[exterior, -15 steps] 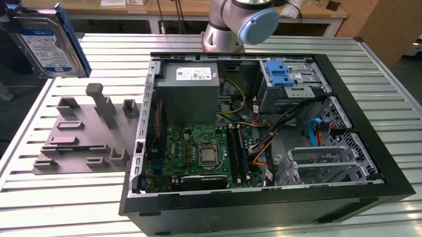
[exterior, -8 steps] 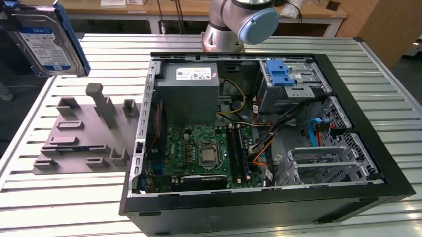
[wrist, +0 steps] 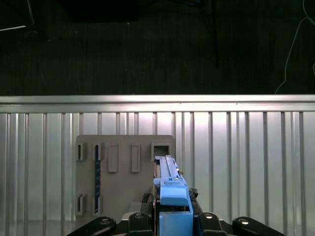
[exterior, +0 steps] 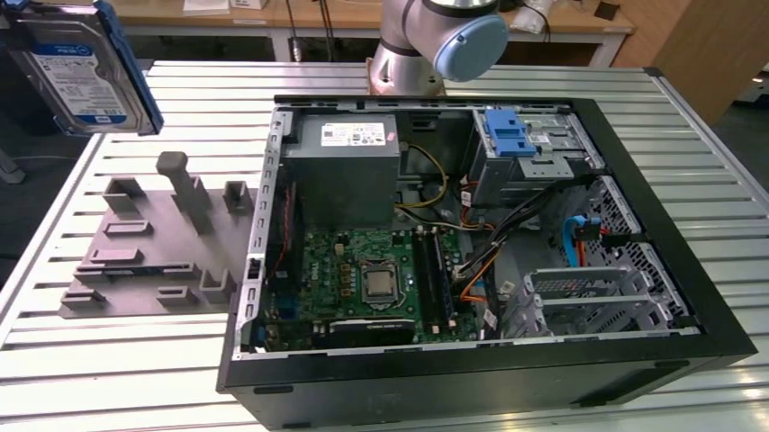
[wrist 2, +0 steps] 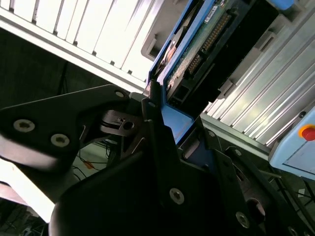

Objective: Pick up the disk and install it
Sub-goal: 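Pick up the disk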

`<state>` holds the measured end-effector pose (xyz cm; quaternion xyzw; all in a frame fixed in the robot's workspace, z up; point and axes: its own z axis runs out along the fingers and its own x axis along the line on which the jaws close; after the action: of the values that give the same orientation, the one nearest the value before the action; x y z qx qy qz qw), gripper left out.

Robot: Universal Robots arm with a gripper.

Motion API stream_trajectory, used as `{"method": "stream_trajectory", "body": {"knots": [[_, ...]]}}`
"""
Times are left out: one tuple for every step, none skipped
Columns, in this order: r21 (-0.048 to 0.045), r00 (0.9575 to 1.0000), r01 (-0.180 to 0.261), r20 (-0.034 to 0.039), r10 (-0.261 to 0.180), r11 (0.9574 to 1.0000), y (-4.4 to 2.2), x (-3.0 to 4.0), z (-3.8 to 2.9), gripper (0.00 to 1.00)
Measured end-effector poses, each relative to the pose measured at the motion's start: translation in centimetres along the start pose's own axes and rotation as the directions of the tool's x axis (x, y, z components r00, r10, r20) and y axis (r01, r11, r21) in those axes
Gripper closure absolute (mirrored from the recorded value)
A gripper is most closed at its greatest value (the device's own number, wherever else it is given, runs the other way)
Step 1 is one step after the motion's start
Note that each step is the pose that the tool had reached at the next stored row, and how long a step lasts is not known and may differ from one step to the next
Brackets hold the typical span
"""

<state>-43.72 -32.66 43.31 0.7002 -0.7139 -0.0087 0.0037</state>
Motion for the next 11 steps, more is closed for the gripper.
{"method": "stream_trajectory", "body": {"knots": [[0.0000,1.0000,0.000,0.0000,0.000,1.0000,0.00,0.00,-0.07,0.64],[0.0000,1.0000,0.000,0.0000,0.000,1.0000,0.00,0.00,-0.14,0.64],[0.0000,1.0000,0.000,0.0000,0.000,1.0000,0.00,0.00,-0.22,0.64],[-0.0001,1.0000,0.000,0.0000,0.000,1.0000,0.00,-0.01,-0.31,0.64],[0.0000,1.0000,0.000,0.0001,0.000,1.0000,0.00,-0.01,-0.39,0.64],[0.0000,1.0000,0.000,0.0000,0.000,1.0000,0.01,-0.01,-0.49,0.64],[0.0000,1.0000,0.000,0.0000,0.000,1.0000,0.01,-0.01,-0.60,0.64],[0.0000,1.0000,0.000,0.0000,0.000,1.0000,0.01,-0.01,-0.72,0.64],[-0.0001,1.0000,0.000,0.0000,0.000,1.0000,0.01,-0.01,-0.84,0.64],[-0.0001,1.0000,0.000,0.0000,0.000,1.0000,0.02,-0.02,-0.98,0.64],[-0.0001,1.0000,0.000,0.0000,0.000,1.0000,0.02,-0.02,-1.11,0.64]]}}
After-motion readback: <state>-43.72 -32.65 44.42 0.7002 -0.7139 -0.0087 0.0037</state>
